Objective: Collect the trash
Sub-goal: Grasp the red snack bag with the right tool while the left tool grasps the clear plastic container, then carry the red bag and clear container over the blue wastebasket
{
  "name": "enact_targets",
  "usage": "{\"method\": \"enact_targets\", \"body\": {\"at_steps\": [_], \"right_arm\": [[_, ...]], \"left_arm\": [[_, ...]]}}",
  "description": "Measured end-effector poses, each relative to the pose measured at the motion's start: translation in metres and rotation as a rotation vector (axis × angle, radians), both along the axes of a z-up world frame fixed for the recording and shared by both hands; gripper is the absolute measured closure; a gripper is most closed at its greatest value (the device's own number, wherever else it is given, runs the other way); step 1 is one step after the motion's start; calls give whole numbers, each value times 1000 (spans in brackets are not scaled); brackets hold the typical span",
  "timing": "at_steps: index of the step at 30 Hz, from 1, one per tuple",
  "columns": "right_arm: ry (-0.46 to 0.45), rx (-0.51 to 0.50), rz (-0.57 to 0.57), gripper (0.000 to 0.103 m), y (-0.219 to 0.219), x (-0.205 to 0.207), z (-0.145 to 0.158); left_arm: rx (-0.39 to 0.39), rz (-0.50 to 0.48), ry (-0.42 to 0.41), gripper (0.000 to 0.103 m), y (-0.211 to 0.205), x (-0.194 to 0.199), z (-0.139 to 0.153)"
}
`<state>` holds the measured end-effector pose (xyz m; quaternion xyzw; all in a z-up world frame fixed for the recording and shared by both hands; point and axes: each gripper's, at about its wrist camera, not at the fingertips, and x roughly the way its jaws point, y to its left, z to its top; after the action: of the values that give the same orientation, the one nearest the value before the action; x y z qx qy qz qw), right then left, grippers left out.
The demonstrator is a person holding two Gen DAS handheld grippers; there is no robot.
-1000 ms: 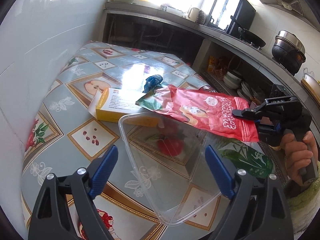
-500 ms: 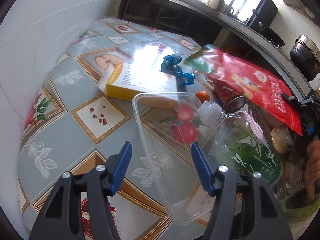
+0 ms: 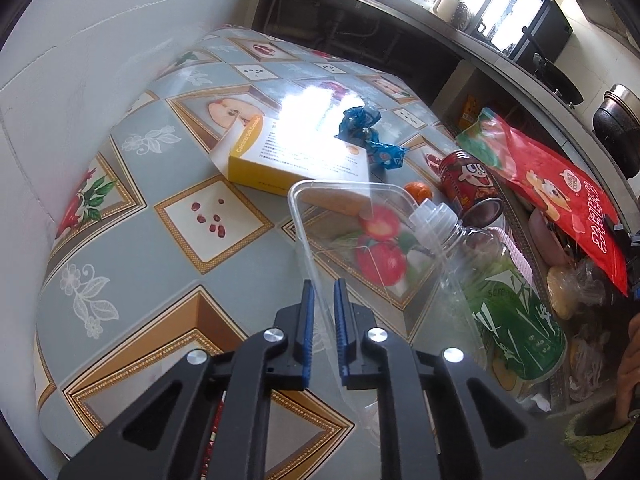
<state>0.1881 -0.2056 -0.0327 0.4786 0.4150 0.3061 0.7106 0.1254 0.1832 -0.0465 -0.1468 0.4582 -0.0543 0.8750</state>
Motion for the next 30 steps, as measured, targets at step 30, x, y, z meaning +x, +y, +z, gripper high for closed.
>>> {"method": "enact_targets", "body": {"at_steps": [30], "right_arm": [[-44, 107, -108, 102, -59, -35, -3]], "left_arm": [[-37, 20, -246, 100, 3, -19, 88]]}}
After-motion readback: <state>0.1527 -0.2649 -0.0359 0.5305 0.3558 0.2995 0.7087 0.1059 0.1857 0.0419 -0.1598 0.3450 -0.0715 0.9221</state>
